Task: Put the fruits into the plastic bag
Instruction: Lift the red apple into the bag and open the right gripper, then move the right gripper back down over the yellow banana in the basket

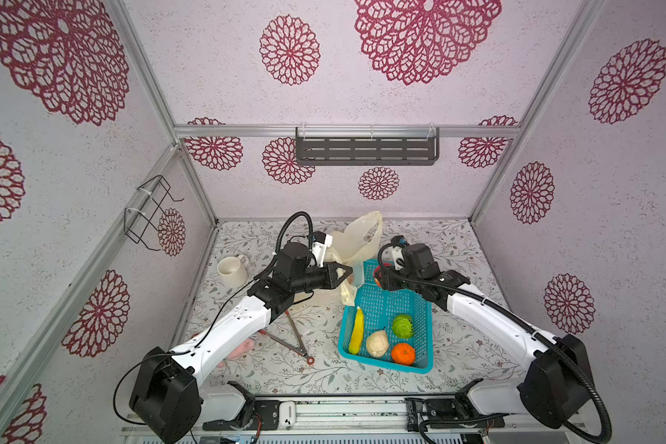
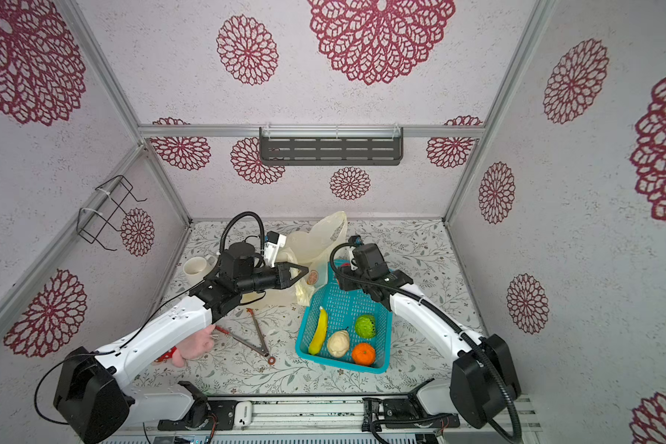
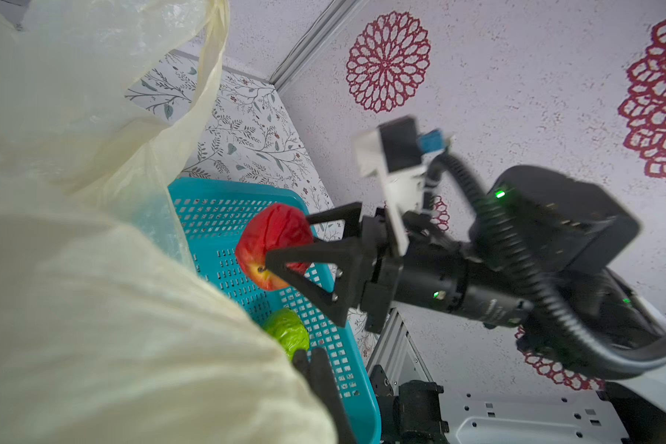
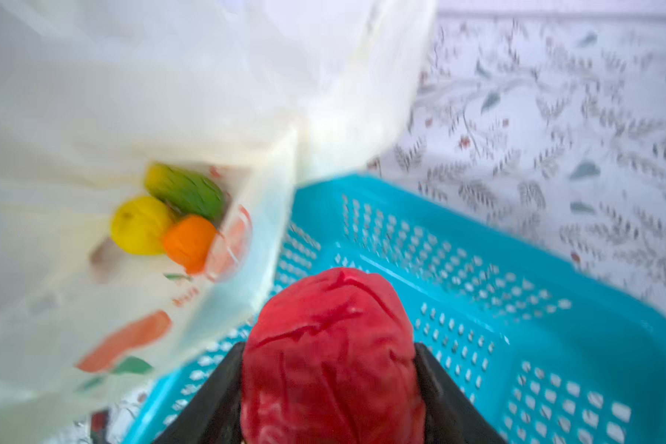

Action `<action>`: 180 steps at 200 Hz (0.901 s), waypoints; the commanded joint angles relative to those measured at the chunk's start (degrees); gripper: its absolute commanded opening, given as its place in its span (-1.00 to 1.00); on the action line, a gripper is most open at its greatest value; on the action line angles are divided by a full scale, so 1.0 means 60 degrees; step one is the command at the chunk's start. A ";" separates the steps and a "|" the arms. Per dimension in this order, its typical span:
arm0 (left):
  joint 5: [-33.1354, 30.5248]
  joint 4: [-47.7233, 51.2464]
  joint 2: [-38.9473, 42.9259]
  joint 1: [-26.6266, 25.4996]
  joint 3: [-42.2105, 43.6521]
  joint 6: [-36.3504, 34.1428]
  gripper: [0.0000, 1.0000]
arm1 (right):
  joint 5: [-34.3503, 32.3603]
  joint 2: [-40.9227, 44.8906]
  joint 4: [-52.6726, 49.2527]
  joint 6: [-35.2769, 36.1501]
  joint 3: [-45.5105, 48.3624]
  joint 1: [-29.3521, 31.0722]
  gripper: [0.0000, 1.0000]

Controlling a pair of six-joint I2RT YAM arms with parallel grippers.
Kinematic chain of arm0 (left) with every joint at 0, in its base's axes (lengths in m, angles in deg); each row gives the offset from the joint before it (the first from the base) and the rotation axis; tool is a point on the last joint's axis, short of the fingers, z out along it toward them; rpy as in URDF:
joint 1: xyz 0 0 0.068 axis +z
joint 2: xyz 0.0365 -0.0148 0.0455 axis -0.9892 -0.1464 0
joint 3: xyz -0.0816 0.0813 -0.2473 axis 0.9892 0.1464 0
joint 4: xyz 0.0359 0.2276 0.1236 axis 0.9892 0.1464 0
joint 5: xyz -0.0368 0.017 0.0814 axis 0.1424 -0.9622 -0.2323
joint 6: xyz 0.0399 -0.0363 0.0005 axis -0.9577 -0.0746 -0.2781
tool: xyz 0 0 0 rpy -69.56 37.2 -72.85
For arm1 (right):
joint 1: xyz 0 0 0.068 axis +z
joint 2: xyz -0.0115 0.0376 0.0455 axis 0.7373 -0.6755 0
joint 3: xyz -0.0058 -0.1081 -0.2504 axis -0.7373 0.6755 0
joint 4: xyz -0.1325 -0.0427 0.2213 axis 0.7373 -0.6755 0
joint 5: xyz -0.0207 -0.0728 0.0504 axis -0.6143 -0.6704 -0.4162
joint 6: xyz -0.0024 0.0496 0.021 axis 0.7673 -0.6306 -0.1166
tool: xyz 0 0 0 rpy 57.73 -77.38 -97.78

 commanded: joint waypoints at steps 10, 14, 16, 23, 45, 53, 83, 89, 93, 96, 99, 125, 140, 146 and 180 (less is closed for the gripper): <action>-0.0085 -0.0096 0.0300 -0.0013 0.0015 -0.0144 -1.00 | 0.1643 -0.1281 0.1383 -0.0467 -0.1285 0.0352 0.16; -0.0107 -0.0112 0.0308 -0.0013 0.0025 -0.0137 -1.00 | 0.1865 -0.1556 0.1407 -0.0528 -0.1461 0.0438 0.18; -0.0122 -0.0128 0.0319 -0.0009 0.0038 -0.0136 -1.00 | 0.1948 -0.1676 0.1408 -0.0545 -0.1538 0.0474 0.20; -0.0150 -0.0190 0.0345 -0.0020 0.0082 -0.0108 -1.00 | 0.2185 -0.2188 0.1301 -0.0672 -0.1861 0.0604 0.23; -0.0210 -0.0260 0.0404 -0.0029 0.0148 -0.0067 -1.00 | 0.2518 -0.3490 0.0882 -0.1060 -0.2546 0.0921 0.23; -0.0237 -0.0235 0.0429 -0.0027 0.0148 -0.0063 -1.00 | 0.2553 -0.3756 0.0893 -0.1201 -0.2546 0.0974 0.23; -0.0289 -0.0229 0.0568 -0.0039 0.0235 -0.0074 -1.00 | 0.2451 -0.4056 0.0972 -0.1586 -0.2406 0.0986 0.35; -0.0290 -0.0231 0.0586 -0.0029 0.0251 -0.0085 -1.00 | 0.2407 -0.3988 0.1030 -0.1606 -0.2335 0.0990 0.42; -0.0301 -0.0227 0.0598 -0.0037 0.0266 -0.0101 -1.00 | 0.2315 -0.3919 0.1087 -0.1621 -0.2277 0.0990 0.46; -0.0301 -0.0231 0.0601 -0.0028 0.0277 -0.0113 -1.00 | 0.2249 -0.3860 0.1130 -0.1631 -0.2232 0.0990 0.50; -0.0294 -0.0231 0.0601 -0.0027 0.0281 -0.0111 -1.00 | 0.2208 -0.3816 0.1174 -0.1638 -0.2191 0.0990 0.52; -0.0345 -0.0227 0.0601 -0.0028 0.0296 -0.0169 -1.00 | 0.1949 -0.3414 0.1249 -0.1561 -0.2055 0.0975 0.76; -0.0349 -0.0267 0.0574 -0.0027 0.0296 -0.0187 -1.00 | 0.1851 -0.3147 0.1315 -0.1482 -0.1992 0.0960 0.96; -0.0362 -0.0275 0.0572 -0.0031 0.0296 -0.0195 -1.00 | 0.1864 -0.3032 0.1371 -0.1397 -0.1949 0.0953 0.96; -0.0351 -0.0348 0.0528 -0.0027 0.0282 -0.0155 -1.00 | 0.1262 -0.1984 0.1368 -0.1024 -0.1639 0.0797 0.95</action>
